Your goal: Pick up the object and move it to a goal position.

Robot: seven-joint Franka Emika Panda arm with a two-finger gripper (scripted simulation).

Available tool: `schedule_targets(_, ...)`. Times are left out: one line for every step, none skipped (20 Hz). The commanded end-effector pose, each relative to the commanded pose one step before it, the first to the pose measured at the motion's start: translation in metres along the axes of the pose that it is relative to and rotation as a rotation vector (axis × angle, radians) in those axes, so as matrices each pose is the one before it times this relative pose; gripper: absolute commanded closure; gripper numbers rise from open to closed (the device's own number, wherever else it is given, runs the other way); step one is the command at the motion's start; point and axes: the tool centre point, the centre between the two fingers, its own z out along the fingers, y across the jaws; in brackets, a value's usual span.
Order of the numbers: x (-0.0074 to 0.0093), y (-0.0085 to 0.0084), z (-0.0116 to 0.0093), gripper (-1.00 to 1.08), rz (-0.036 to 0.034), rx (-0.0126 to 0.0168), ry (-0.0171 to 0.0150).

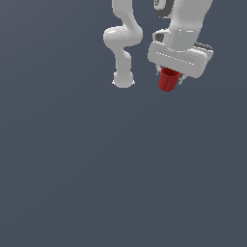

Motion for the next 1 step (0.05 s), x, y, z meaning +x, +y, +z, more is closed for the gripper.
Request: schedule_targets(-0.00146,-0.00045,-0.00294,1.08,0.00068,0.00063,0.00008)
